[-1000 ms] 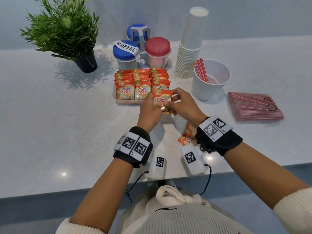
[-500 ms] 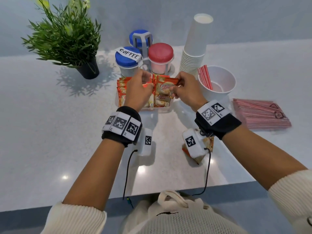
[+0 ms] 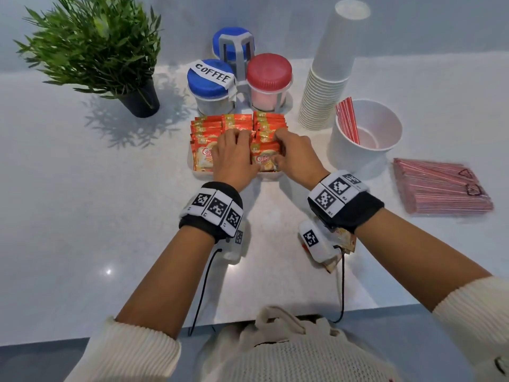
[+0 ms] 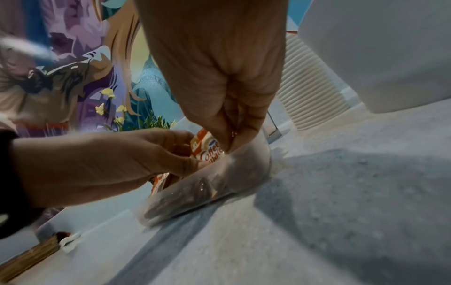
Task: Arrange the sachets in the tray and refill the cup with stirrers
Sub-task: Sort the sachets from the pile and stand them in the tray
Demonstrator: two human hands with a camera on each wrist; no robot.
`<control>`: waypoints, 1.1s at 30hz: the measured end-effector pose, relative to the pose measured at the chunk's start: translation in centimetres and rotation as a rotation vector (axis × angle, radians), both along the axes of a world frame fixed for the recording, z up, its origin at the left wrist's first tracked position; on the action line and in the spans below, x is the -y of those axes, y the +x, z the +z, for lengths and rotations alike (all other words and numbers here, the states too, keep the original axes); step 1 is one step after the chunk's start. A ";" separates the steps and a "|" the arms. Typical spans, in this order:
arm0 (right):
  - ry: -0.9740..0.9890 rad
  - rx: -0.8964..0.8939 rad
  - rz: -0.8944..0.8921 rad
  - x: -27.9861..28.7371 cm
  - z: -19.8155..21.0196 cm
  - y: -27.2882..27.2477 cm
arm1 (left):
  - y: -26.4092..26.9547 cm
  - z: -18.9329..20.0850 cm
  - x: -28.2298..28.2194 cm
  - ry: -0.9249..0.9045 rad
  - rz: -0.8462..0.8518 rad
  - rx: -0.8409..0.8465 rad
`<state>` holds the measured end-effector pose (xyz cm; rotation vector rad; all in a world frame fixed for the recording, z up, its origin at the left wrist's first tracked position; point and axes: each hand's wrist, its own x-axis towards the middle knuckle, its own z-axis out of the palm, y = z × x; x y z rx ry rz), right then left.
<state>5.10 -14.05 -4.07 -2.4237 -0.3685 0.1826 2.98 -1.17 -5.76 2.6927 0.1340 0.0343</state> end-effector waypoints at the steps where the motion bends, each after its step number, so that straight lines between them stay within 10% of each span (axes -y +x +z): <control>1: -0.017 0.008 0.018 -0.1 -0.1 0.0 | 0.1 -0.1 0.0 0.003 0.001 0.005; 15: -0.581 0.055 0.169 -0.4 -0.4 0.8 | 0.2 -0.5 0.0 -0.012 -0.039 0.025; 33: -0.307 -0.020 0.252 0.8 -0.4 1.3 | 0.2 -0.1 0.7 0.119 -0.083 -0.154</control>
